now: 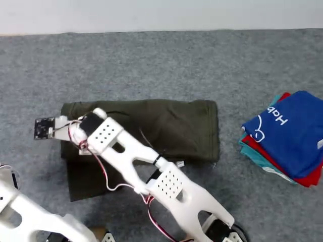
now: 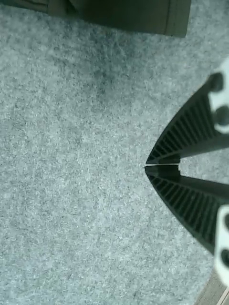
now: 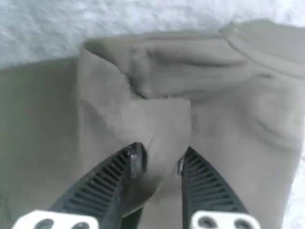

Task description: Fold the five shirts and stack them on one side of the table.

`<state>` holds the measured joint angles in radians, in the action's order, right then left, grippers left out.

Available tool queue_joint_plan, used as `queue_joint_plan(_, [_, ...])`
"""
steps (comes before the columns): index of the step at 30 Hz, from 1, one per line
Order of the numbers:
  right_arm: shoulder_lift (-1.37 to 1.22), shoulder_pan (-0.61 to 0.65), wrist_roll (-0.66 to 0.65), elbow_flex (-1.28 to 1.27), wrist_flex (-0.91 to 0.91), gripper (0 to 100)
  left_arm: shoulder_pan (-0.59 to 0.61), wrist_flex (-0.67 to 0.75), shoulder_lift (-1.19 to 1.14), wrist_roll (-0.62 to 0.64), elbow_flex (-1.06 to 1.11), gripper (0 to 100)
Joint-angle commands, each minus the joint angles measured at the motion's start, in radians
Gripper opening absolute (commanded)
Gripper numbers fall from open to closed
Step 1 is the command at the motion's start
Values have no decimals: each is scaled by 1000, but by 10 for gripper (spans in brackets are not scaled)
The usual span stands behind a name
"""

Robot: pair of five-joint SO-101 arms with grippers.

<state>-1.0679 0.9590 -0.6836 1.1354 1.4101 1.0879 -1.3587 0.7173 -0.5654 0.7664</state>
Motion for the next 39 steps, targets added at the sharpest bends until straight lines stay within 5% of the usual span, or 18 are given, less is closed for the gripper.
queue_joint_plan(1, [16,-44,-6,52,-16,140,-2,-8,26,-9,-4,7])
queue_joint_plan(11, [31,-82,-6,61,-65,140,0,-3,28,-8,-8,7])
queue_joint_plan(27, [81,-177,226,298,367,140,150,101,28,-5,-54,7])
queue_joint_plan(39, [44,-105,319,293,380,140,149,117,28,-3,-51,8])
